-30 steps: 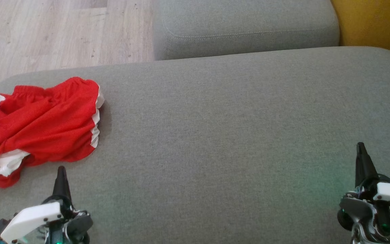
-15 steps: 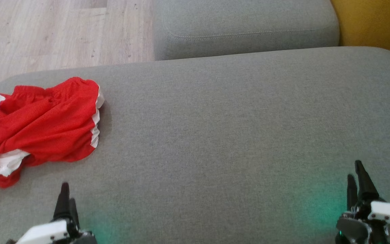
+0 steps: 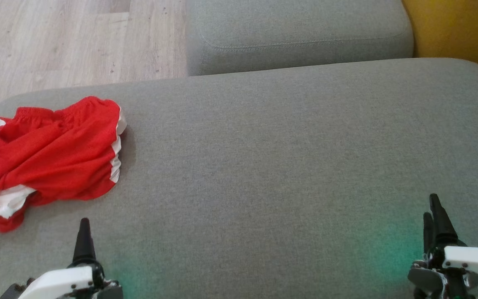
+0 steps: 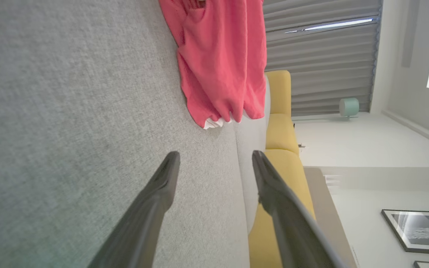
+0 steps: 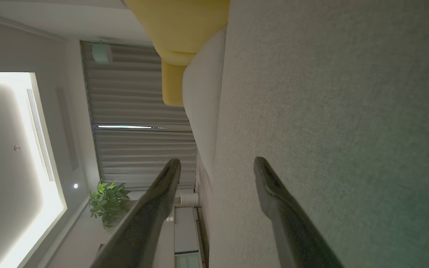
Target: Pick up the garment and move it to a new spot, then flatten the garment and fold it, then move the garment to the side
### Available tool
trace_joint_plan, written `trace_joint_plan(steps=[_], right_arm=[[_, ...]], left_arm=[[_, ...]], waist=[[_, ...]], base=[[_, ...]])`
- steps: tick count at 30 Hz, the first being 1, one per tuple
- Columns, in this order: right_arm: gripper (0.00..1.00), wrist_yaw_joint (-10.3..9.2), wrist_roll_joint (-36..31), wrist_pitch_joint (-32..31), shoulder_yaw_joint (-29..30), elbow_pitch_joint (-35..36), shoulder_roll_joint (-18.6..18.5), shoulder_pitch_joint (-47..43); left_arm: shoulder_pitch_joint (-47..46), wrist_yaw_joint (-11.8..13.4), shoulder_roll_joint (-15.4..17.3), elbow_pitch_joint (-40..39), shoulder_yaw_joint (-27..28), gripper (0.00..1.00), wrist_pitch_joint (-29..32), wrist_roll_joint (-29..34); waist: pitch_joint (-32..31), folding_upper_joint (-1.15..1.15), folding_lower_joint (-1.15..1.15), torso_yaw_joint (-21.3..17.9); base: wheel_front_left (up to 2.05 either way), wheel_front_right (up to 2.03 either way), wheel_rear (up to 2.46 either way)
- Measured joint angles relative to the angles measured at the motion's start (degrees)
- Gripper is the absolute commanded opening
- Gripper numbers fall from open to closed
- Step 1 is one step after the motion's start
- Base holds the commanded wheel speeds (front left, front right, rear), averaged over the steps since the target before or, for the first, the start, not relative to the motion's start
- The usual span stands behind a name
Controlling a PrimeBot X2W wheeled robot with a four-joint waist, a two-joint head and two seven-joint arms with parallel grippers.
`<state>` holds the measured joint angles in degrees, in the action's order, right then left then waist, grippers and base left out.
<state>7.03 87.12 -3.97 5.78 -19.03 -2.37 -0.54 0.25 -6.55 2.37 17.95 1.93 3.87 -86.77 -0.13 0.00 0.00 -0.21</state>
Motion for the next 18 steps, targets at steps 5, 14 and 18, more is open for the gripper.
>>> trace_joint_plan(steps=[5,14,18], right_arm=[[1.0,0.0,-4.97,1.0,-0.3,0.64,0.0,-0.01],[1.0,0.0,-14.39,2.48,-1.81,1.94,0.0,-0.02],[1.0,0.01,-17.33,3.05,-2.16,2.41,0.0,-0.07]], left_arm=[[0.01,1.34,0.0,-0.92,-0.82,1.0,-1.01,4.27],[0.03,2.53,0.01,-2.48,-3.3,1.0,-2.53,11.47],[0.03,2.6,0.0,-2.97,-4.16,1.0,-3.05,14.6]], waist=[[-0.11,0.0,0.0,-0.13],[-0.3,0.0,0.0,0.09],[-0.46,0.0,0.0,0.36]], base=[[0.0,0.0,0.0],[0.0,0.0,0.0],[0.0,0.0,0.0]])
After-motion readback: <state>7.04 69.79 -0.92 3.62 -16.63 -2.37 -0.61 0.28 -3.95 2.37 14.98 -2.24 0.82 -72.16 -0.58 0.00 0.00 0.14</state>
